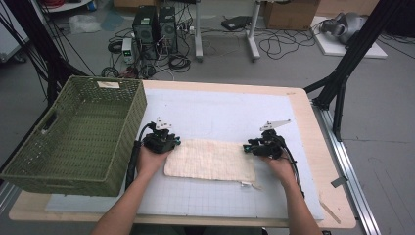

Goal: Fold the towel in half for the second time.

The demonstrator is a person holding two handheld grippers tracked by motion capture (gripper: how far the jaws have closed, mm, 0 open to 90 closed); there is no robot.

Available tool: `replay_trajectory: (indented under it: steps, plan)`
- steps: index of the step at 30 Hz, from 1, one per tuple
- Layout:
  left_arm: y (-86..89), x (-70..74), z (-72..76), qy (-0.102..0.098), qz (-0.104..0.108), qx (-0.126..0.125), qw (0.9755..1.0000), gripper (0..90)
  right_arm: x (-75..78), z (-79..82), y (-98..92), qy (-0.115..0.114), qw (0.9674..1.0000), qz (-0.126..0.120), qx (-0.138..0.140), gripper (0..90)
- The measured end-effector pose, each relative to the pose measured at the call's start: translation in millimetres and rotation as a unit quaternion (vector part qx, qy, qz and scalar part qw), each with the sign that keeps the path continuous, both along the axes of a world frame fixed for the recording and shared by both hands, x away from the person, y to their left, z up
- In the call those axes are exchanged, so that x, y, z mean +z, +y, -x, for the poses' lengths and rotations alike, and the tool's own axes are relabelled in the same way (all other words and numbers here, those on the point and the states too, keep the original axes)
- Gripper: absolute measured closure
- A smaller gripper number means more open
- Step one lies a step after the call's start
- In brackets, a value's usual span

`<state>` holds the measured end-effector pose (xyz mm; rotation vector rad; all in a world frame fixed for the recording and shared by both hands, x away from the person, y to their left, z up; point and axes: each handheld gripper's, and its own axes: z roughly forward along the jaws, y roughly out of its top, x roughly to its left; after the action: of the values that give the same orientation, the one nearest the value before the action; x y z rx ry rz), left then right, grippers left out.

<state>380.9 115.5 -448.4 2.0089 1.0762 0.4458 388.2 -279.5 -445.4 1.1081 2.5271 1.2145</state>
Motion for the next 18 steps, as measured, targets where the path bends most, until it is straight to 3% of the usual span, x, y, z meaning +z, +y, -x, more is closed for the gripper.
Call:
replay_trajectory:
  steps: [4, 10, 18]
  plan:
    - [-1.4, 0.7, 0.9, -0.004, -0.007, -0.007, 0.9999, 84.0, -0.1, 1.7, -0.3, 0.008, 0.9998, 0.000, 0.020, 80.4]
    - [1.0, 3.7, 3.3, -0.009, -0.004, -0.002, 0.9999, 85.1, 2.1, 1.8, -2.5, 0.005, 0.9996, -0.011, 0.024, 82.4]
    - [7.5, 16.0, 16.9, -0.052, 0.019, 0.003, 0.9985, 85.2, 17.7, 11.4, -8.2, -0.027, 0.9987, -0.036, 0.024, 82.5]
